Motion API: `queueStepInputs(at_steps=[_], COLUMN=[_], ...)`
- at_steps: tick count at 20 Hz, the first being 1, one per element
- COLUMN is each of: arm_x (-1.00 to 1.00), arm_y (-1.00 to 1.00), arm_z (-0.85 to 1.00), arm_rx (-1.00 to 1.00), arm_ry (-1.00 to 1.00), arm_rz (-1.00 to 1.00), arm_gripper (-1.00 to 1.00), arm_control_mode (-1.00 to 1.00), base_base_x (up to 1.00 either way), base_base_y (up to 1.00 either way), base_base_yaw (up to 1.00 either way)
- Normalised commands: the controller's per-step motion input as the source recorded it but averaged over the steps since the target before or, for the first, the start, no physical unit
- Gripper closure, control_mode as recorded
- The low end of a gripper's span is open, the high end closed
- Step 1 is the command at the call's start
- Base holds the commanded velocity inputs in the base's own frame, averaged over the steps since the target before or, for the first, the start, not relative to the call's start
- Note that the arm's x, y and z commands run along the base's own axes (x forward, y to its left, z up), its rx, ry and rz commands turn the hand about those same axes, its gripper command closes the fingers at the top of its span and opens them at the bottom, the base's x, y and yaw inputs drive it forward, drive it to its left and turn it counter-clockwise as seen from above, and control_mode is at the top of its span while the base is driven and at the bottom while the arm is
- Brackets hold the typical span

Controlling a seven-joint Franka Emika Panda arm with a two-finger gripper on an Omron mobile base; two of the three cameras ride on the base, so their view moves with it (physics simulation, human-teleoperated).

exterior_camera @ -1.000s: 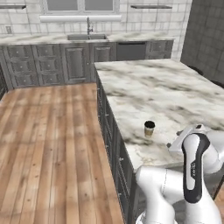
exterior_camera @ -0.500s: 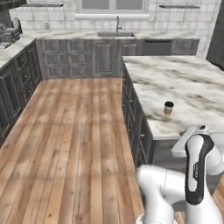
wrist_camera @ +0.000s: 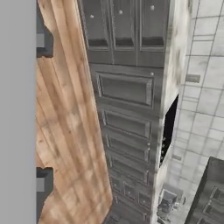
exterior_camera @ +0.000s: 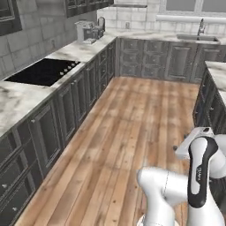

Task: Move the drinks to the dining counter.

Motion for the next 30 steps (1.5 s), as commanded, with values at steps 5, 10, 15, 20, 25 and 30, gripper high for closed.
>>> queueStepInputs(at_steps=[5, 10, 15, 20, 25, 30], arm_x=[0.0, 0.0, 0.0, 0.0, 0.0, 0.0], arm_y=[0.0, 0.0, 0.0, 0.0, 0.0, 0.0], arm_z=[0.0, 0.0, 0.0, 0.0, 0.0, 0.0], arm_rx=[0.0, 0.0, 0.0, 0.0, 0.0, 0.0], arm_ry=[0.0, 0.0, 0.0, 0.0, 0.0, 0.0], arm_rz=[0.0, 0.0, 0.0, 0.0, 0.0, 0.0], arm_gripper=[-1.0, -1.0, -1.0, -1.0, -1.0, -1.0], arm_control_mode=[1.0, 1.0, 1.0, 1.0, 1.0, 1.0], base_base_x=[0.08, 0.13, 0.2, 0.29, 0.33, 0.28], base_base_y=[0.92, 0.85, 0.65, 0.54, 0.44, 0.15], base_base_yaw=[0.65, 0.66, 0.68, 0.69, 0.66, 0.51])
